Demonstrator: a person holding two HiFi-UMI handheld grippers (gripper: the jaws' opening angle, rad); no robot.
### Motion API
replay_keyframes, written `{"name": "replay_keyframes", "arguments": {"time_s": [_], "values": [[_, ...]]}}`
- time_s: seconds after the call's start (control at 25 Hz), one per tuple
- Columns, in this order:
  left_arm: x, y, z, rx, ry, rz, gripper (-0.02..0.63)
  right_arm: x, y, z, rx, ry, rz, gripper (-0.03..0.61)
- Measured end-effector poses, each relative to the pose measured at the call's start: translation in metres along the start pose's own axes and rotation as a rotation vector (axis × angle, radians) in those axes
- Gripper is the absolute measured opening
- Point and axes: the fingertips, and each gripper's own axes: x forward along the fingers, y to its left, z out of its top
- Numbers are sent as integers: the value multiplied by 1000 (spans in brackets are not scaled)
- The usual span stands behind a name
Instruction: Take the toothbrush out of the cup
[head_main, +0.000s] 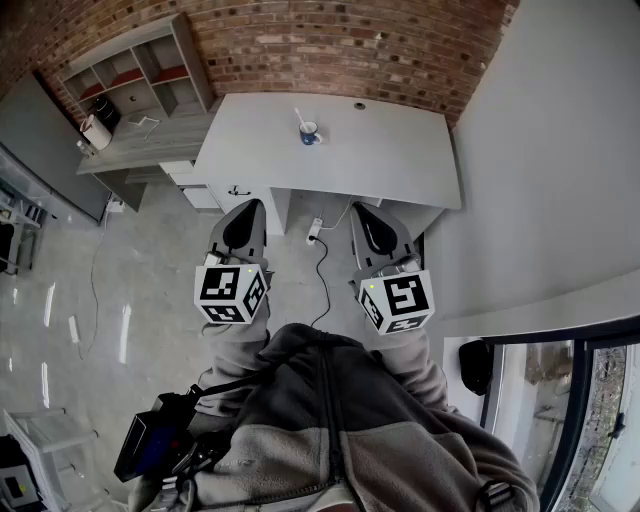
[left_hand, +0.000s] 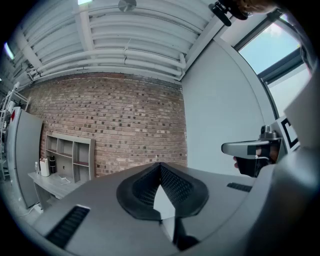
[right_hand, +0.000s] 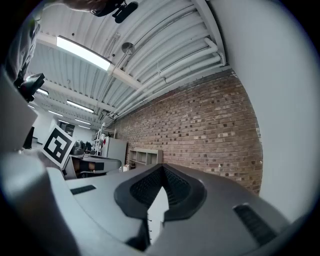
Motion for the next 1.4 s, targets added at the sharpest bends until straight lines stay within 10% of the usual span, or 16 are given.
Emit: {"name": "replay_keyframes", "arguments": {"time_s": [1.4], "values": [[-20,-56,-58,-24,101,87,5,-50,-17,-71,92,116,129,2]]}}
